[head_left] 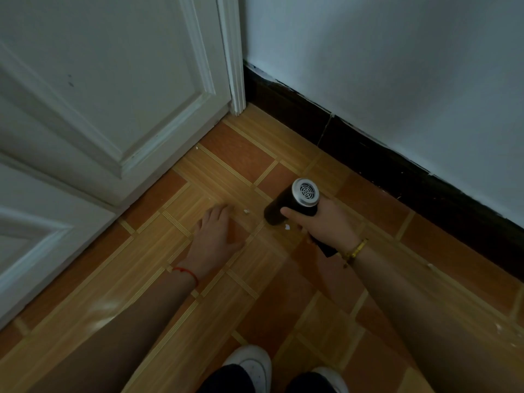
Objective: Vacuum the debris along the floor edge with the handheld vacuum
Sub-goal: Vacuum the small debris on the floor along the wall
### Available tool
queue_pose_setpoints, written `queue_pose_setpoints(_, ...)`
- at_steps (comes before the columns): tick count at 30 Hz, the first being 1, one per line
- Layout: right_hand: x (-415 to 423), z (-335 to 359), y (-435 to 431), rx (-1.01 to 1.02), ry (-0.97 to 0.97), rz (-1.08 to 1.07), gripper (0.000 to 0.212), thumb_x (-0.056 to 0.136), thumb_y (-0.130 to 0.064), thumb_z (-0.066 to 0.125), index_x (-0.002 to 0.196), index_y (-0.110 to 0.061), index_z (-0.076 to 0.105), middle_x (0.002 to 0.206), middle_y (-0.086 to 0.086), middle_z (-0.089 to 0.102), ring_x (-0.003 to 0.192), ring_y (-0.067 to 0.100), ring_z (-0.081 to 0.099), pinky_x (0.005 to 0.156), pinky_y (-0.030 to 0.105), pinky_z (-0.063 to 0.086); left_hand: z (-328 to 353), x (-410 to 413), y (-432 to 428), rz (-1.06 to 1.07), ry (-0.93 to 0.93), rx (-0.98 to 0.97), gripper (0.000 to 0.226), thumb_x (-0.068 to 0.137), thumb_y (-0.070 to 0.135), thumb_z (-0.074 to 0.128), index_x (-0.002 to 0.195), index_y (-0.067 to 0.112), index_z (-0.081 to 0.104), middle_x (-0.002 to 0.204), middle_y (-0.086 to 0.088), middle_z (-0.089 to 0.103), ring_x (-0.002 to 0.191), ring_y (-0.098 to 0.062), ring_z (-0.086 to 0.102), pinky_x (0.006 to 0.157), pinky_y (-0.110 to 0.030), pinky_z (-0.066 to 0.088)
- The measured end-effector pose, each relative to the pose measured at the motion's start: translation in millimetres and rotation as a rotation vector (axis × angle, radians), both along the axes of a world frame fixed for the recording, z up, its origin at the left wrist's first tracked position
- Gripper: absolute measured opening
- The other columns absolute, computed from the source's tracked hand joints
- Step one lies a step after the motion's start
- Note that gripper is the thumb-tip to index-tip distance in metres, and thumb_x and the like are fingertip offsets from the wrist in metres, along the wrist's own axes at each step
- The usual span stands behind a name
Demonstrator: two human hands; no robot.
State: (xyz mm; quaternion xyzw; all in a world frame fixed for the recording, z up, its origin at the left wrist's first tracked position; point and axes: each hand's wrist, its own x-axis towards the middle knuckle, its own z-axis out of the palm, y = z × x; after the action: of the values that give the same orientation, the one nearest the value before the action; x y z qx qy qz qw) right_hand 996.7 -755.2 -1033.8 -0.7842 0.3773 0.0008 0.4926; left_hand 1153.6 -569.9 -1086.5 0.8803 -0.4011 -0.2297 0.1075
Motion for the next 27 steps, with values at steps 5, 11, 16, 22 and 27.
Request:
queue_pose_setpoints(5,11.4,-2.0,5.9,-0.028,-0.036,0.002,0.040,0.082,-0.046,0.070,0.109,-0.017,0.060,0.080,-0.008,0.067,0.058,0.000,0.059,0.055,0.016,0.042,0.8,2.3,4.5,0.022,0.002,0.020,0.090,0.082,0.042,0.073,0.154,0.018,0.024,0.160,-0.004,0.026,0.148,-0.025,0.022,0.120,-0.049,0.022)
queue_pose_setpoints(11,36.2,-4.5,22.8,-0.060,-0.093,0.015,0.050,0.080,-0.047,0.071,0.119,-0.018,0.059,0.090,-0.009,0.062,0.070,0.002,0.054,0.067,0.018,0.046,7.8,2.0,10.0,0.040,-0.003,0.016,0.090,0.082,0.038,0.073,0.154,0.019,0.023,0.160,-0.004,0.027,0.147,-0.024,0.023,0.120,-0.048,0.024)
queue_pose_setpoints(16,45.1,-4.0,28.8,-0.038,-0.089,0.043,0.050,0.079,-0.047,0.072,0.118,-0.019,0.058,0.083,-0.014,0.060,0.065,0.000,0.054,0.056,0.009,0.040,9.4,4.1,14.4,0.053,-0.003,0.029,0.091,0.081,0.041,0.074,0.154,0.018,0.024,0.159,-0.004,0.028,0.147,-0.026,0.023,0.119,-0.049,0.026)
queue_pose_setpoints(22,30.5,-2.0,21.6,-0.040,-0.070,0.039,0.038,0.081,-0.046,0.072,0.108,-0.024,0.057,0.073,-0.016,0.058,0.054,-0.004,0.052,0.045,0.006,0.041,8.2,3.8,15.3,0.056,-0.001,0.042,0.090,0.081,0.039,0.074,0.154,0.019,0.024,0.159,-0.005,0.028,0.147,-0.026,0.023,0.119,-0.051,0.026)
queue_pose_setpoints(27,11.4,-3.1,10.7,-0.032,-0.016,0.074,0.035,0.081,-0.049,0.069,0.103,-0.023,0.059,0.083,-0.006,0.067,0.060,0.000,0.056,0.055,0.013,0.041,9.3,-1.2,6.2,0.037,0.001,0.035,0.087,0.083,0.037,0.072,0.154,0.020,0.024,0.159,-0.004,0.028,0.147,-0.025,0.024,0.120,-0.050,0.025)
